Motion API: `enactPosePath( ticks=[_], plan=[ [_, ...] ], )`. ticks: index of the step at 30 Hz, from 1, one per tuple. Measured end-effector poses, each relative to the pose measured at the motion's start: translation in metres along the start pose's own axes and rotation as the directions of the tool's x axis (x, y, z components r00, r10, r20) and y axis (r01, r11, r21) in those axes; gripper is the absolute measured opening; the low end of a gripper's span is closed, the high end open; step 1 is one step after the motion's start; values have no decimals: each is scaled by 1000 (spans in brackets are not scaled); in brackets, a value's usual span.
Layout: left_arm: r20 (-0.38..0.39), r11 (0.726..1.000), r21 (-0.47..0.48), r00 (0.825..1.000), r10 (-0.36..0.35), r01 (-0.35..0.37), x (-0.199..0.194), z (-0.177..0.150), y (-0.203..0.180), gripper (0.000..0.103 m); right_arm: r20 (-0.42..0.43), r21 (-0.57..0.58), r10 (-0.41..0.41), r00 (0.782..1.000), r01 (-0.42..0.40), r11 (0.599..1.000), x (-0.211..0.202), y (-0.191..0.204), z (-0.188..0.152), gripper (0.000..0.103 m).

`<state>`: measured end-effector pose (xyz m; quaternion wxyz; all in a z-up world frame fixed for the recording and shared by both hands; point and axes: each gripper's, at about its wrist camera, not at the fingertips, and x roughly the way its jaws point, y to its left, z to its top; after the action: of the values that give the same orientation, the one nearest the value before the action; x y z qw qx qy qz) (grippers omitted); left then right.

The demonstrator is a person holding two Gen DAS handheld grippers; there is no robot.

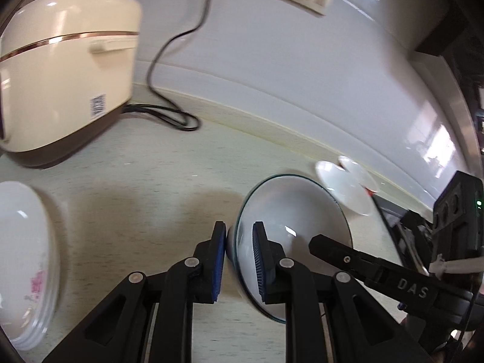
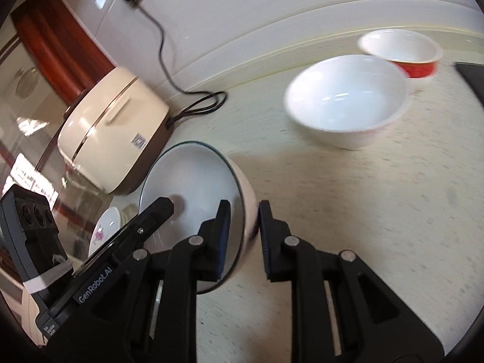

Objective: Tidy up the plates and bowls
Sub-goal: 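Carry the green-rimmed bowl toward the plate stack with the left tool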

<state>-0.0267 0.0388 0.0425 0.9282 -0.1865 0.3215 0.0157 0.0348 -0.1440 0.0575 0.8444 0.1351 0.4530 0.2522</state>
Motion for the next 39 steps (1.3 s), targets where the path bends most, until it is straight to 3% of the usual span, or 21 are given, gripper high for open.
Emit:
enactPosePath(
  ticks=[6, 11, 16, 26, 39],
  plan=[
    [-21, 996, -27, 996, 84, -85, 3, 1, 11, 18, -35, -56, 39, 999, -41, 998, 18, 13, -5, 22],
    [-22, 994, -34, 994, 107, -107, 0, 0, 13, 22, -43, -53, 66, 997, -68, 996, 19, 16, -10, 23],
    [-10, 992, -45, 993, 116, -116, -6, -4, 14, 29, -39, -44, 102, 994, -103, 994, 14, 18, -12, 23],
    [21, 983, -97, 987, 160, -157, -13, -1, 24, 29, -92, -42, 122, 988, -127, 991, 29, 32, -20, 23],
    [13, 979, -111, 985, 173, -171, -8, 0, 28, 29, -92, -13, 156, 983, -158, 987, 29, 30, -20, 24]
  ],
)
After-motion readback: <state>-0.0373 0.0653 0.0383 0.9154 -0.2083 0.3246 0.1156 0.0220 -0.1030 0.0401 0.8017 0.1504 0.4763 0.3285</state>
